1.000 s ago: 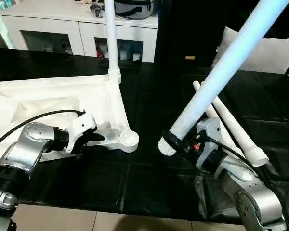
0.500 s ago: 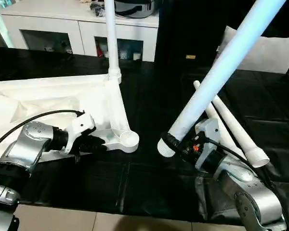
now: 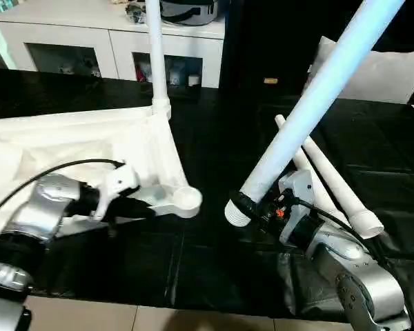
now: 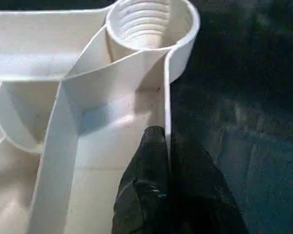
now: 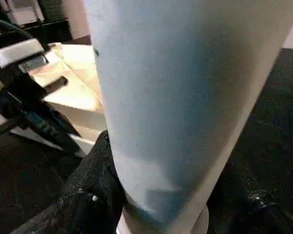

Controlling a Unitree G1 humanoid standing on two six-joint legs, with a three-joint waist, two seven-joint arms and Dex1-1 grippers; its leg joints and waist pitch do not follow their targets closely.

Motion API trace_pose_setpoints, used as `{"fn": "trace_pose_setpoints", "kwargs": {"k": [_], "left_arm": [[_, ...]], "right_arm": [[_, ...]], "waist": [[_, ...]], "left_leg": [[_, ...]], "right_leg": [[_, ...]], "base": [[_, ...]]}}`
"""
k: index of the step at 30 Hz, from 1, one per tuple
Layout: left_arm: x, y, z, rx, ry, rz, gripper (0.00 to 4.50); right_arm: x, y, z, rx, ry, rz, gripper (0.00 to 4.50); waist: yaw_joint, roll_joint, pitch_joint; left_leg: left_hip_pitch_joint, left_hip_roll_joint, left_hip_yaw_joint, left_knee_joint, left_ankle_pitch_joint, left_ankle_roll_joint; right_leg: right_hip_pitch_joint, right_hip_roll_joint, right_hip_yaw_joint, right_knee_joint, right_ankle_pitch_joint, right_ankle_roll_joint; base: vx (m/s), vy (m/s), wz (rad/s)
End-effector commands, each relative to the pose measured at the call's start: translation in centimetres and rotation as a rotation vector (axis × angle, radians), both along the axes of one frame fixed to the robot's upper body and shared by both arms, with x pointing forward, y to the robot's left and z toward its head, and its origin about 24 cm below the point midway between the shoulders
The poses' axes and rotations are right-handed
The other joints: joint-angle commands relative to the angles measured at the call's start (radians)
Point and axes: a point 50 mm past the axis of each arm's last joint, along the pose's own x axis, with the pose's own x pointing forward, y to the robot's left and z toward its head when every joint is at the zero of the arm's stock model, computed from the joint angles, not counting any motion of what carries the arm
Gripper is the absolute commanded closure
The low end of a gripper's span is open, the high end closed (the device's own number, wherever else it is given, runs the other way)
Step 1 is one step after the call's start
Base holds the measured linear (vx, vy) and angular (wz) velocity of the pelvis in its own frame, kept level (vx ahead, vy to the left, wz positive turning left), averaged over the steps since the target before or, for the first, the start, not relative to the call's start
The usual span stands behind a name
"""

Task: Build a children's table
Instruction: Insert table leg to table base

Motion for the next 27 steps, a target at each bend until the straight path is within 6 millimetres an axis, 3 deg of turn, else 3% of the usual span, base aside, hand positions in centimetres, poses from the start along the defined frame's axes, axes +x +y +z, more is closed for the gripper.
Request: {"fn": "trace_pose_setpoints", "kwargs": {"k": [1, 2, 5, 7, 9, 13, 14, 15, 22, 27], "left_arm": [[-0.2, -2.6, 0.8, -0.065, -0.036, -0.105, 4.50], [-0.7, -4.6, 0.5, -0.096, -0.041, -0.156, 4.50], [-0.9, -6.4, 0.0, -0.126, -0.060, -0.173, 4.50], [-0.7, -6.6, -0.2, -0.131, -0.075, -0.155, 4.50], [-0.4, -6.2, -0.5, -0.094, -0.109, -0.122, 4.50], [-0.7, -5.1, -0.5, -0.108, -0.068, -0.049, 4.50], [-1.0, -4.9, -0.5, -0.119, -0.052, -0.047, 4.06], [-1.0, -4.9, -0.5, -0.119, -0.052, -0.047, 3.95], [-1.5, -4.0, -1.0, -0.102, -0.053, -0.022, 3.53], [-1.5, -3.3, -1.6, -0.043, -0.040, -0.001, 3.31]], "right_arm": [[0.1, 0.2, 1.0, 0.012, -0.030, 0.017, 2.59], [0.2, 0.3, 1.1, 0.009, -0.031, 0.025, 2.59], [0.1, 0.4, 1.1, 0.000, -0.028, 0.033, 2.59], [0.0, 0.4, 1.0, -0.005, -0.025, 0.036, 2.59], [-0.1, 0.5, 0.8, -0.015, -0.020, 0.041, 2.59], [-0.2, 0.3, 0.5, -0.027, -0.012, 0.030, 2.59], [-0.1, 0.3, 0.5, -0.027, -0.011, 0.027, 2.59], [-0.1, 0.3, 0.5, -0.027, -0.011, 0.027, 2.59], [0.1, 0.4, 0.5, -0.025, -0.014, 0.016, 2.59], [0.1, 0.5, 0.5, -0.025, -0.017, 0.018, 2.59]], "waist": [[0.001, 0.005, -0.057], [0.004, 0.005, -0.057], [0.020, 0.005, -0.055], [0.025, -0.001, -0.052], [0.023, -0.002, -0.051], [0.016, -0.005, -0.050], [0.015, -0.003, -0.051], [0.011, -0.002, -0.050], [0.001, -0.005, -0.055], [0.001, -0.008, -0.051]], "left_leg": [[-0.028, -0.003, 0.039, -0.076, -0.004, 0.005], [-0.027, -0.002, 0.040, -0.076, -0.001, 0.010], [-0.024, -0.003, 0.046, -0.076, -0.015, 0.016], [-0.025, -0.004, 0.050, -0.078, -0.043, 0.015], [-0.029, -0.005, 0.050, -0.081, -0.085, 0.011], [-0.031, -0.005, 0.049, -0.083, -0.120, 0.010], [-0.032, -0.004, 0.047, -0.083, -0.119, 0.008], [-0.034, -0.004, 0.046, -0.084, -0.113, 0.008], [-0.033, -0.003, 0.047, -0.080, -0.077, 0.022], [-0.033, -0.004, 0.049, -0.081, -0.103, 0.020]], "right_leg": [[0.075, -0.040, 0.045, -0.048, -0.057, -0.208], [0.074, -0.040, 0.045, -0.048, -0.054, -0.215], [0.071, -0.039, 0.045, -0.052, -0.087, -0.205], [0.072, -0.039, 0.045, -0.058, -0.141, -0.186], [0.072, -0.041, 0.044, -0.067, -0.242, -0.141], [0.064, -0.042, 0.043, -0.076, -0.329, -0.101], [0.065, -0.043, 0.044, -0.073, -0.327, -0.103], [0.064, -0.043, 0.043, -0.073, -0.321, -0.107], [0.063, -0.037, 0.042, -0.063, -0.189, -0.152], [0.062, -0.038, 0.042, -0.069, -0.248, -0.138]], "base": [[0.000, 0.000, 0.00], [0.000, 0.000, 0.00], [0.000, 0.000, 0.00], [0.000, 0.000, 0.00], [0.000, 0.000, 0.00], [0.000, 0.000, 0.00], [0.000, 0.000, 0.00], [0.000, 0.000, 0.00], [0.000, 0.000, 0.00], [0.000, 0.000, 0.00]]}}
